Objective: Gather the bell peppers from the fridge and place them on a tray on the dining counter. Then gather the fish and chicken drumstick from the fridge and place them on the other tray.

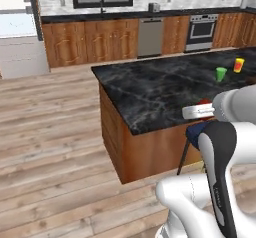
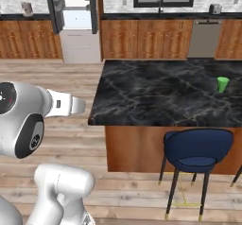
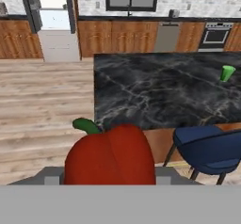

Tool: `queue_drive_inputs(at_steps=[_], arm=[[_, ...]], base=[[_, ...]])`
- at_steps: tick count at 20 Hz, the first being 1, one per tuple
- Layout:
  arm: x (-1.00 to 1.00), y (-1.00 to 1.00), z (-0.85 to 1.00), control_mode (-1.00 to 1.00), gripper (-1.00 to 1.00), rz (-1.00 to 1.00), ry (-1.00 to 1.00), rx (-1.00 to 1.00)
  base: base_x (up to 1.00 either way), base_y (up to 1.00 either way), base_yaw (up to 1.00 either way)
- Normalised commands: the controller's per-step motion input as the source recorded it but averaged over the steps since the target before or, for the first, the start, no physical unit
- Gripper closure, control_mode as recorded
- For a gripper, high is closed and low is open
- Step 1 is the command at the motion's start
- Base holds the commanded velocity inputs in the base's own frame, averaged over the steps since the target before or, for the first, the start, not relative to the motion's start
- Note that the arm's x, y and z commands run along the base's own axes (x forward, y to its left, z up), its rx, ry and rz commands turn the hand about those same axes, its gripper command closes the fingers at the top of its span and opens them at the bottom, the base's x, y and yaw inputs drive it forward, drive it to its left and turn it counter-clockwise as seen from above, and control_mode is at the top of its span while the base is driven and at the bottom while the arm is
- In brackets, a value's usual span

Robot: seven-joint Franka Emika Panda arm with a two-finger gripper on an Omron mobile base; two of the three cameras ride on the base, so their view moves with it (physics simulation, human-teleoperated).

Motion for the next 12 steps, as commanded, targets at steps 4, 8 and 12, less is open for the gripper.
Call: queue_drive_inputs(at_steps=[4,8,12], arm=[[0.00,0.00,0.00,1.00,1.00,0.00,0.00,0.00],[0.00,0.00,0.00,1.00,1.00,0.00,0.00,0.00],[0.00,0.00,0.00,1.00,1.00,0.00,0.00,0.00]], base=[[0.20,-1.00,0.02],[0.01,-1.00,0.00],[0.00,-1.00,0.00]])
